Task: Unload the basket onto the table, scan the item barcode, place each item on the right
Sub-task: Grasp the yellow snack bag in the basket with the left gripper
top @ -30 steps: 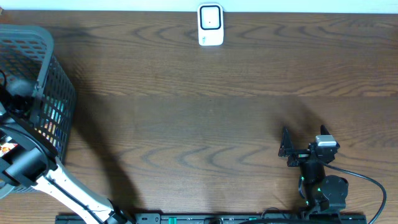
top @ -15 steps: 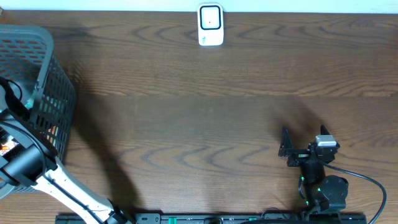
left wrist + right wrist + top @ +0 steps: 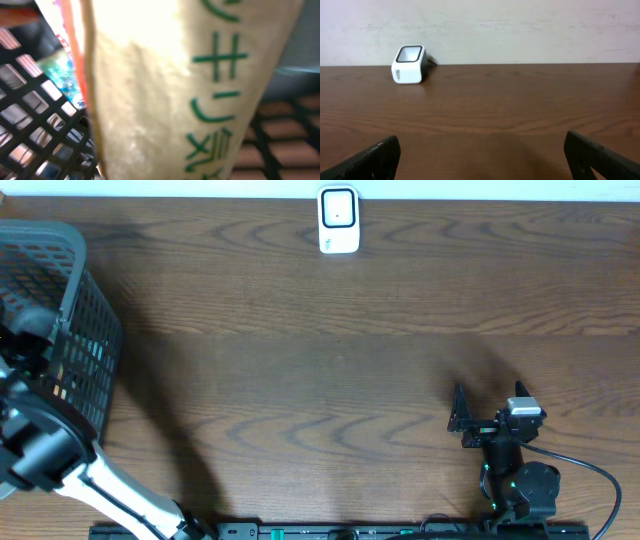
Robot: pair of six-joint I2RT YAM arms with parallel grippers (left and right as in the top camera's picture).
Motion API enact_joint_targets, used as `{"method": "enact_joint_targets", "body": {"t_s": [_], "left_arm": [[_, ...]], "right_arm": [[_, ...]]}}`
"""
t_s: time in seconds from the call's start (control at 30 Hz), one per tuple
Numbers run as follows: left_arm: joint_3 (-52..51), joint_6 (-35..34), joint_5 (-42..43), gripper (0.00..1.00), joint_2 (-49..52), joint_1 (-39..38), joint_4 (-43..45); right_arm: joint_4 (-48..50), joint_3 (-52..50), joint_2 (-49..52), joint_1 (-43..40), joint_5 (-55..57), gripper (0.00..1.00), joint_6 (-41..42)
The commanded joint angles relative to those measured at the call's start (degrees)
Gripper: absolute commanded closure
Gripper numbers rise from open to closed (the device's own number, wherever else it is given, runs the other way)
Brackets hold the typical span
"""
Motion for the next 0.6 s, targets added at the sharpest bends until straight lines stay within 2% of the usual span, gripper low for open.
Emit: {"method": "enact_joint_targets", "body": {"t_s": [0.0, 0.27, 0.43, 0.57], "left_arm": [[3.2, 0.2, 5.0, 0.93, -10.0, 0.2, 1.4], [3.2, -2.5, 7.8, 0.93, -27.5, 0.2, 9.2], [3.2, -6.3, 7.9, 0.92, -34.0, 0.2, 11.7], [3.2, -6.3, 11.4, 0.93, -35.8, 0.2, 12.6]], "right_arm": [[-0.2, -0.1, 0.0, 0.5, 0.3, 0.01, -0.7], [-0.2, -0.1, 0.0, 0.5, 0.3, 0.01, -0.7], [-0.2, -0.1, 0.0, 0.6, 0.3, 0.01, -0.7], [-0.2, -0.1, 0.0, 0.6, 0.3, 0.01, -0.7]]}}
